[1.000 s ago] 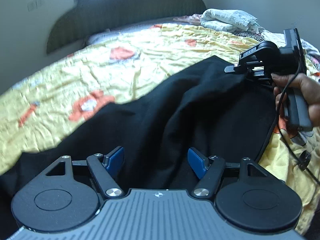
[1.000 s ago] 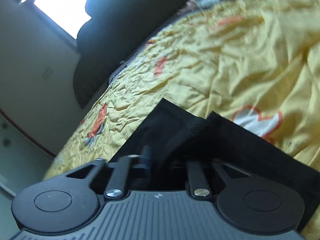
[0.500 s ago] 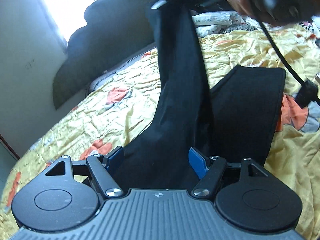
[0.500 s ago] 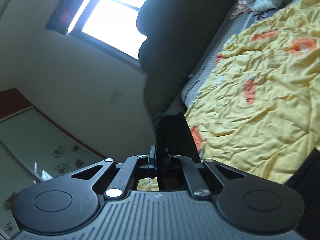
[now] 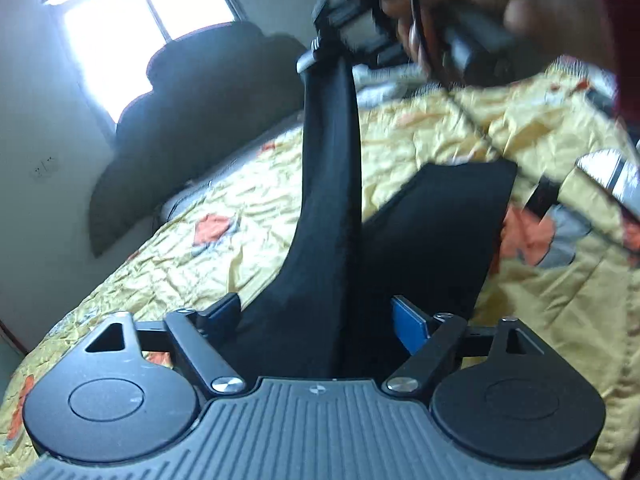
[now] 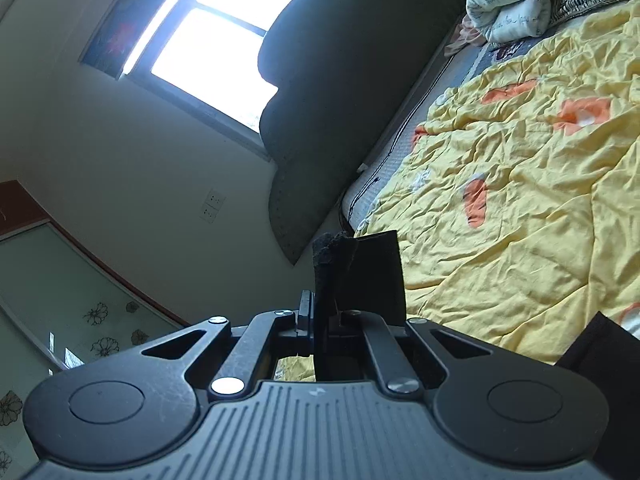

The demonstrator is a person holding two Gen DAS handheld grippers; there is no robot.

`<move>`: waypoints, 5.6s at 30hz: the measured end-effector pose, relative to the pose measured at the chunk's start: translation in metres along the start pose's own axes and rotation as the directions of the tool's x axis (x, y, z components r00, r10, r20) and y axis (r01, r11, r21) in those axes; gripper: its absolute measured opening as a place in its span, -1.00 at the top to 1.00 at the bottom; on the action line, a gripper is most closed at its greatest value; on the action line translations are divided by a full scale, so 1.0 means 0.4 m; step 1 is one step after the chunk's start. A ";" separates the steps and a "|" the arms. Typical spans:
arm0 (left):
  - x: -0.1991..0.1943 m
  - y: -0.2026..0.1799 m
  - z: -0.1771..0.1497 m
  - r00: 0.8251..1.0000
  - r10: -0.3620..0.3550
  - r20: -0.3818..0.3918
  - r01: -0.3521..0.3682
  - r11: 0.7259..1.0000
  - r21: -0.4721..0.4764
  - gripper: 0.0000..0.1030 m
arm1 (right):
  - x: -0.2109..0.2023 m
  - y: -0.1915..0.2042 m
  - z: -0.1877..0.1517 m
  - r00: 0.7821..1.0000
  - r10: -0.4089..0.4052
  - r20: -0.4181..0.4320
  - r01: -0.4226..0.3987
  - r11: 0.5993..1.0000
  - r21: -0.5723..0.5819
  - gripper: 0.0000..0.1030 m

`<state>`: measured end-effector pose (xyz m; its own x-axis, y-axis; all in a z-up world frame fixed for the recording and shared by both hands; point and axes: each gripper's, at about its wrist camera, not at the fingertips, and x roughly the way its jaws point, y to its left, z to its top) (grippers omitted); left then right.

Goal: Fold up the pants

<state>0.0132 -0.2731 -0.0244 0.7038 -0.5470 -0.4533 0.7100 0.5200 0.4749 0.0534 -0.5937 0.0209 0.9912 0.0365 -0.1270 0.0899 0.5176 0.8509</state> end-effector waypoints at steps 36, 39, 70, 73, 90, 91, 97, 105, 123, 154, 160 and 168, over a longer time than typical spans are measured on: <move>0.011 -0.024 -0.014 0.974 -0.171 -0.149 0.162 0.984 -0.070 0.14 | -0.208 -0.172 -0.118 0.776 -0.626 0.080 0.623 0.738 -0.260 0.68; -0.015 0.010 0.002 0.973 -0.200 -0.113 0.187 0.975 -0.118 0.03 | -0.269 -0.144 -0.117 0.779 -0.601 0.179 0.627 0.754 -0.195 0.65; 0.157 0.221 -0.066 0.952 -0.134 -0.277 0.021 0.925 -0.378 -0.42 | -0.202 -0.136 -0.249 0.906 -0.422 -0.045 0.410 0.897 -0.165 -0.29; 0.142 0.234 -0.052 0.958 -0.109 -0.264 -0.010 0.911 -0.411 -0.31 | -0.175 -0.165 -0.223 0.905 -0.424 0.031 0.425 0.898 -0.114 -0.28; 0.125 0.267 -0.049 0.937 -0.247 -0.246 0.073 0.830 -0.553 -0.35 | -0.135 -0.165 -0.191 0.890 -0.437 0.129 0.454 0.873 -0.176 0.85; 0.126 0.276 -0.051 0.934 -0.267 -0.236 0.084 0.808 -0.583 -0.35 | -0.131 -0.150 -0.193 0.888 -0.439 0.136 0.459 0.862 -0.215 0.85; 0.152 0.319 -0.054 0.886 -0.442 -0.140 0.174 0.595 -0.785 -0.31 | -0.099 -0.027 -0.245 0.885 -0.428 0.183 0.455 0.716 -0.529 0.86; 0.245 0.347 -0.105 0.694 -0.683 0.229 0.285 -0.031 -0.958 -0.67 | -0.045 0.111 -0.420 0.913 -0.382 0.141 0.313 0.435 -0.844 0.86; 0.297 0.356 -0.133 0.774 -0.631 0.055 0.186 0.142 -0.972 0.88 | -0.049 0.189 -0.659 0.951 -0.310 -0.010 0.044 0.166 -0.985 0.86; 0.001 0.401 -0.212 0.969 -0.167 -0.181 0.021 0.786 -0.617 0.88 | 0.027 0.230 -0.728 0.929 -0.205 -0.309 -0.257 0.242 -0.935 0.85; 0.009 0.433 -0.249 0.959 -0.190 -0.209 0.005 0.752 -0.659 0.88 | 0.044 0.209 -0.699 0.920 -0.197 -0.339 -0.288 0.248 -0.925 0.85; 0.010 0.433 -0.259 0.957 -0.180 -0.230 -0.016 0.754 -0.657 0.87 | 0.031 0.180 -0.660 0.912 -0.202 -0.356 -0.304 0.249 -0.920 0.85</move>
<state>0.1415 -0.1173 -0.0220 0.5511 -0.4659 -0.6923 0.5396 0.8318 -0.1302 0.0465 -0.3303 -0.0542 0.8518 0.2334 -0.4690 -0.3680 0.9038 -0.2186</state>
